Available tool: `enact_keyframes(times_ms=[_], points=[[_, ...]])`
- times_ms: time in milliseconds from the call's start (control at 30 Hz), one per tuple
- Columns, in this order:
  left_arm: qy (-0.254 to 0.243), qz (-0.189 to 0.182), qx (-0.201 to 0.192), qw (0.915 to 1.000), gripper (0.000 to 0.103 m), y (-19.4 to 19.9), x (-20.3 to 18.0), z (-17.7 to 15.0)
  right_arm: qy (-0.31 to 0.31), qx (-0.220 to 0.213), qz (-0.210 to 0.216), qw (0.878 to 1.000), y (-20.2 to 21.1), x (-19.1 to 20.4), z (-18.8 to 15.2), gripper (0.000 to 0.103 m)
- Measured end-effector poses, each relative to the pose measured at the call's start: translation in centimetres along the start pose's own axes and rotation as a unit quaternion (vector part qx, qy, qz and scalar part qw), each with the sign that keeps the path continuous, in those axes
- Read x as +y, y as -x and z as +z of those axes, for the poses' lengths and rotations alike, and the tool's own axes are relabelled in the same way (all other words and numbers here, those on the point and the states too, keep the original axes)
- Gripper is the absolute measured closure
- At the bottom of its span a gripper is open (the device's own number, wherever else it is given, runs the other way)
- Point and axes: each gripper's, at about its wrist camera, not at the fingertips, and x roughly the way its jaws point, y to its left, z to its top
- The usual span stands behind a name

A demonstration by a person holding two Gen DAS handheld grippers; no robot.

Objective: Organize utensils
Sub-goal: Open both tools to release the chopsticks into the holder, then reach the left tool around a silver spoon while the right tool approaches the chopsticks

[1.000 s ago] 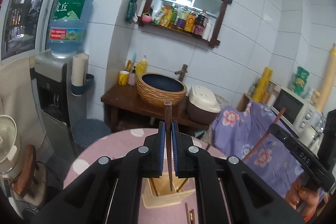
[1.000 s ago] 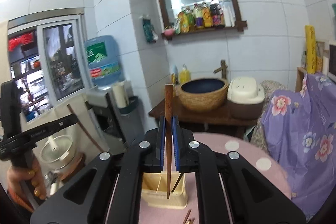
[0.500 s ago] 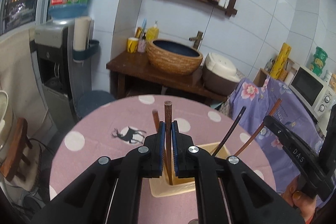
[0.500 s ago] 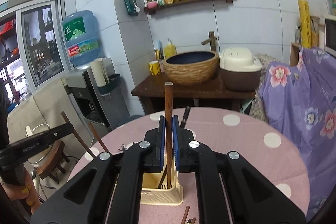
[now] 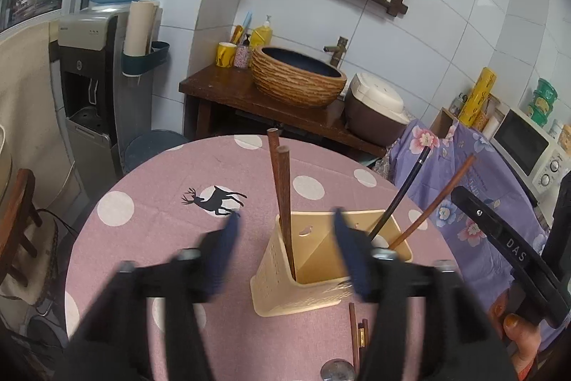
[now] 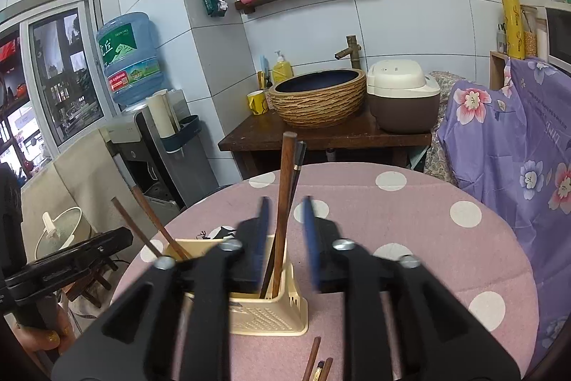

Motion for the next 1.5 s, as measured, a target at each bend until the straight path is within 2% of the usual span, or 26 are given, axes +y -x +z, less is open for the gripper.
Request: enact_keyframes(times_ms=[33, 133, 333, 433, 633, 700, 867, 1033, 1100, 1200, 1367, 1500], points=[[-0.001, 0.001, -0.007, 1.0000, 0.037, 0.4, 0.1, -0.3, 0.001, -0.006, -0.001, 1.000, 0.4, 0.0, -0.1, 0.052], [-0.007, -0.004, -0.007, 0.9999, 0.035, 1.4, 0.1, -1.7, 0.013, -0.013, -0.009, 1.000, 1.6, 0.0, -1.1, 0.052], [-0.011, -0.018, 0.007, 0.9997, 0.031, 3.8, 1.4, -6.4, 0.035, 0.019, -0.006, 0.999, 4.0, -0.1, -5.4, 0.045], [-0.024, -0.010, 0.028, 0.9993, 0.032, 4.3, 2.2, -9.3, 0.061, 0.042, -0.001, 0.997, 5.0, 0.3, -8.6, 0.045], [-0.021, 0.005, 0.080, 0.9965, 0.045, 5.0, 4.2, -14.9, 0.100, 0.077, -0.004, 0.992, 6.8, 1.2, -15.0, 0.045], [-0.027, 0.005, 0.089, 0.9956, 0.045, 5.2, 4.2, -16.3, 0.108, 0.082, -0.016, 0.991, 7.3, 1.5, -17.0, 0.045], [-0.045, -0.015, 0.142, 0.9887, 0.045, 3.8, 3.0, -19.6, 0.099, 0.102, -0.034, 0.989, 7.7, 0.9, -20.2, 0.043], [-0.084, -0.020, 0.161, 0.9832, 0.044, 2.8, 1.1, -20.6, 0.075, 0.126, -0.065, 0.987, 7.7, -1.2, -21.7, 0.044], [-0.096, -0.011, 0.161, 0.9822, 0.044, 2.5, 0.7, -21.0, 0.060, 0.138, -0.074, 0.986, 7.5, -2.1, -21.8, 0.043], [-0.103, -0.008, 0.161, 0.9815, 0.044, 2.3, 0.5, -21.3, 0.040, 0.162, -0.067, 0.984, 7.0, -3.2, -22.2, 0.044], [-0.099, -0.006, 0.154, 0.9830, 0.044, 2.8, 0.3, -21.2, 0.056, 0.194, -0.052, 0.978, 5.9, -1.7, -23.6, 0.045], [-0.101, -0.003, 0.149, 0.9836, 0.044, 3.0, 0.0, -21.1, 0.057, 0.211, -0.065, 0.974, 5.0, -1.0, -24.6, 0.046]])
